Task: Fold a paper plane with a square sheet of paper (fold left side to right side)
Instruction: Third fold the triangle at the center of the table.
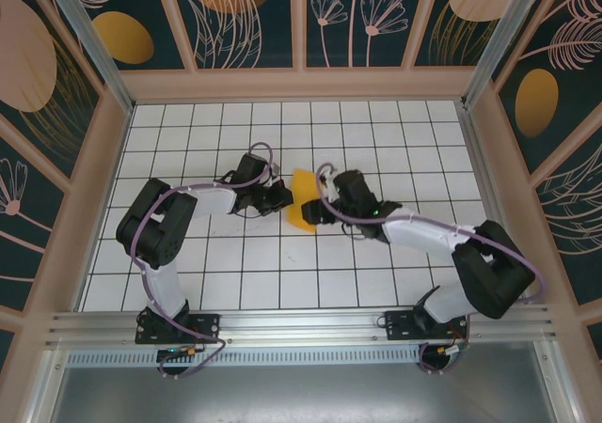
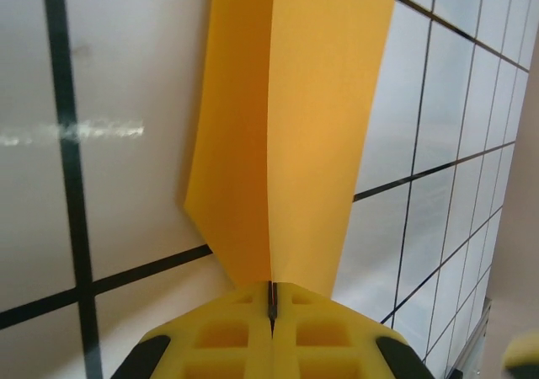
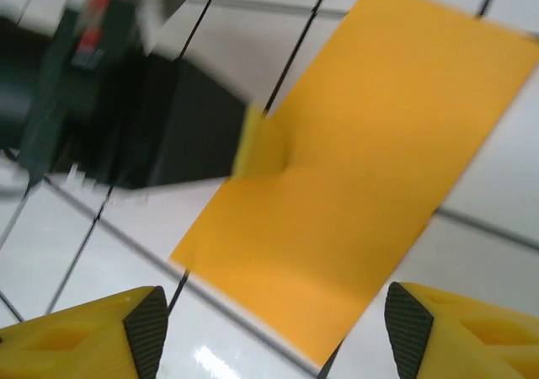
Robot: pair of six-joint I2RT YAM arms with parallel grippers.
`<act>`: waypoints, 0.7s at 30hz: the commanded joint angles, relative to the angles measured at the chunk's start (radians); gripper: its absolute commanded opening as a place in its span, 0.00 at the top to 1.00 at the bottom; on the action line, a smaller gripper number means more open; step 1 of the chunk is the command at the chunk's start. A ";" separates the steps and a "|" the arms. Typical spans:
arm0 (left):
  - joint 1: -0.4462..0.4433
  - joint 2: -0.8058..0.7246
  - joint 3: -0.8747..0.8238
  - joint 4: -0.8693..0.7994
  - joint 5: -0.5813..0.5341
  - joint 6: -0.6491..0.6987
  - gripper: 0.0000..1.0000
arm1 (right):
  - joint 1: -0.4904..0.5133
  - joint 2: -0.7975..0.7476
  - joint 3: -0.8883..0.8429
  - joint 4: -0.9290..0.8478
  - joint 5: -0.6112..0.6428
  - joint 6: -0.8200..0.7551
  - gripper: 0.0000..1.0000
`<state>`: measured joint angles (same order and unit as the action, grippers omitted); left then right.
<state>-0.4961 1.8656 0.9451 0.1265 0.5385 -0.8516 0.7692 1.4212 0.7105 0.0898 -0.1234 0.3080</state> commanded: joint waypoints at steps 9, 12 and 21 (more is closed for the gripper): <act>-0.008 -0.040 -0.029 0.032 -0.009 -0.046 0.97 | 0.308 0.158 0.063 0.044 0.444 -0.239 0.16; -0.009 -0.041 -0.029 0.027 -0.008 -0.045 0.97 | 0.326 0.215 0.093 0.042 0.493 -0.293 0.14; -0.008 -0.039 -0.019 0.022 -0.001 -0.043 0.97 | 0.347 0.356 0.187 0.059 0.571 -0.416 0.18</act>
<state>-0.4980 1.8538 0.9272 0.1379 0.5385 -0.8852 1.1034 1.7386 0.8562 0.1257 0.3843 -0.0387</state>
